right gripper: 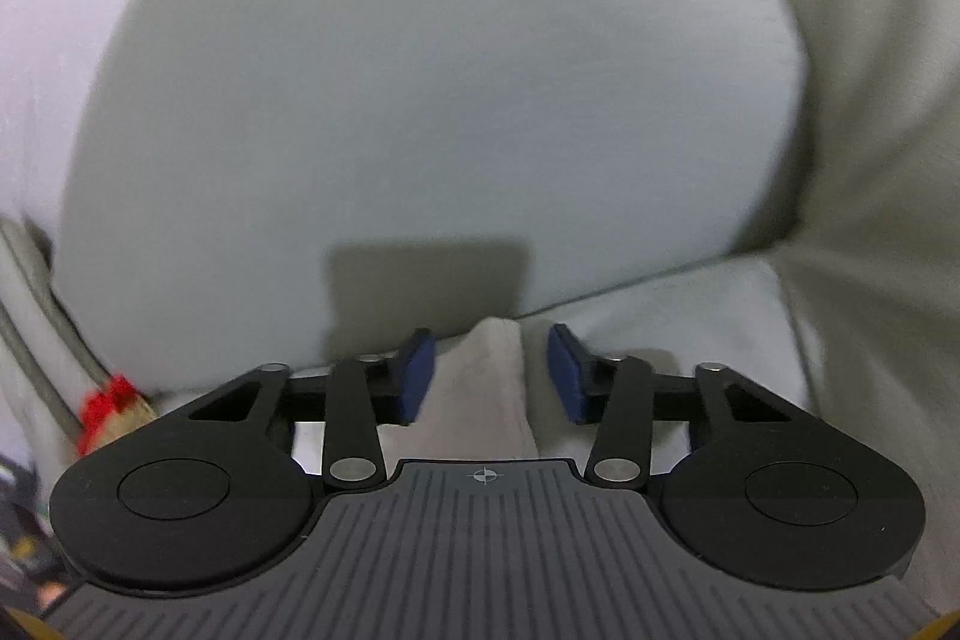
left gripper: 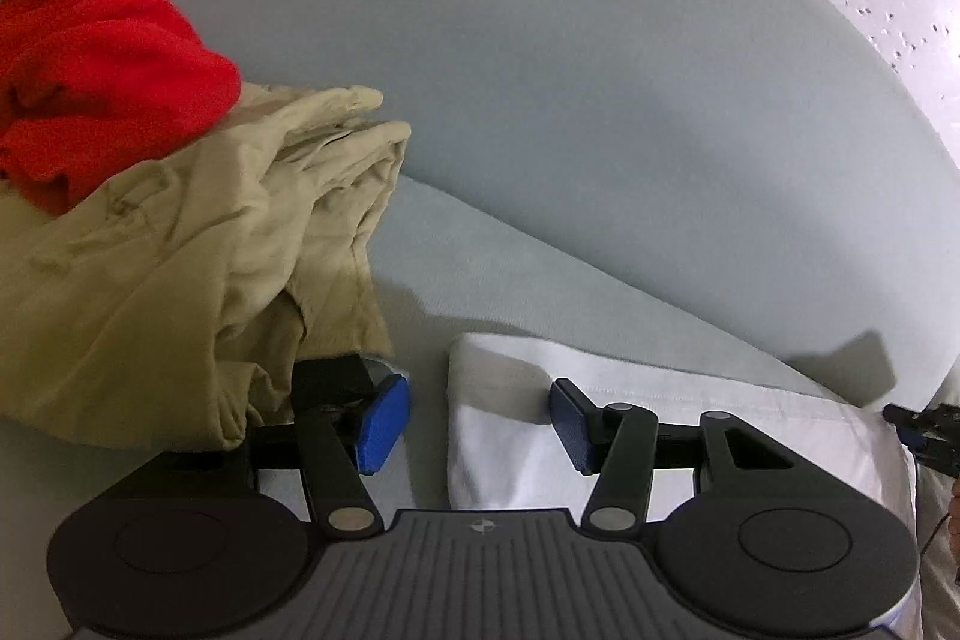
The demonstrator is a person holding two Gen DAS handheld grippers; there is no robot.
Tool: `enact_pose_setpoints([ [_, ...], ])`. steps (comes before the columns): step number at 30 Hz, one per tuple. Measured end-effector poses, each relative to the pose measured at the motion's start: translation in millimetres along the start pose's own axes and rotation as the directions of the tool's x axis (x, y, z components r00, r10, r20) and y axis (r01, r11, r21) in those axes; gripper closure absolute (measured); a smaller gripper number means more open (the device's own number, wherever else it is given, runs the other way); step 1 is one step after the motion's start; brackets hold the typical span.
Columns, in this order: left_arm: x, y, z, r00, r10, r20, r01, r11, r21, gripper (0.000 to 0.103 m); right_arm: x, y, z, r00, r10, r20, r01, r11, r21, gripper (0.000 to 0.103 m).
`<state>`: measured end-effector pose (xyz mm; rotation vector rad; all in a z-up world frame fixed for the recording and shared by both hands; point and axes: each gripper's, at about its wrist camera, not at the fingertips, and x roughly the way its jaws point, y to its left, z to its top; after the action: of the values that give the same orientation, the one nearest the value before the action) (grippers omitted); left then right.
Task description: Fold clothes
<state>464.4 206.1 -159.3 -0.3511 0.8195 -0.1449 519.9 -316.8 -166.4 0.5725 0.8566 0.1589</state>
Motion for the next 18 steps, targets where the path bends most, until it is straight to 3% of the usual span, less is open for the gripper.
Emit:
enact_pose_setpoints([
  [1,-1,1,-1,1.000,-0.008,0.006,0.008,1.000,0.001,0.052,3,3,0,1.000,-0.012,-0.006,0.012,1.000,-0.027,0.069],
  [3,-2,4,-3,1.000,-0.020,0.017,0.020,1.000,0.002,0.052,9,9,0,0.999,-0.033,-0.016,0.031,0.997,-0.077,0.072],
  [6,-4,8,-6,0.999,-0.024,0.033,0.024,1.000,-0.017,0.054,7,1,-5,1.000,-0.011,-0.004,0.010,0.999,-0.038,0.082],
  [8,-5,7,-7,0.999,-0.016,0.034,0.017,1.000,-0.024,0.061,5,-6,-9,1.000,0.005,0.005,-0.005,1.000,-0.004,0.093],
  [11,-7,1,-10,0.999,0.011,0.035,-0.011,1.000,0.001,0.070,4,-12,-13,1.000,0.023,0.021,-0.024,0.999,0.040,0.095],
  [13,-11,-5,-12,0.999,0.025,0.043,-0.027,0.999,0.028,0.097,6,-9,-15,1.000,0.012,0.028,-0.013,0.999,0.038,0.096],
  [18,-25,-25,-20,0.993,0.079,0.086,-0.087,0.991,0.105,0.102,6,18,-22,0.994,-0.083,0.069,0.088,0.994,-0.066,0.098],
])
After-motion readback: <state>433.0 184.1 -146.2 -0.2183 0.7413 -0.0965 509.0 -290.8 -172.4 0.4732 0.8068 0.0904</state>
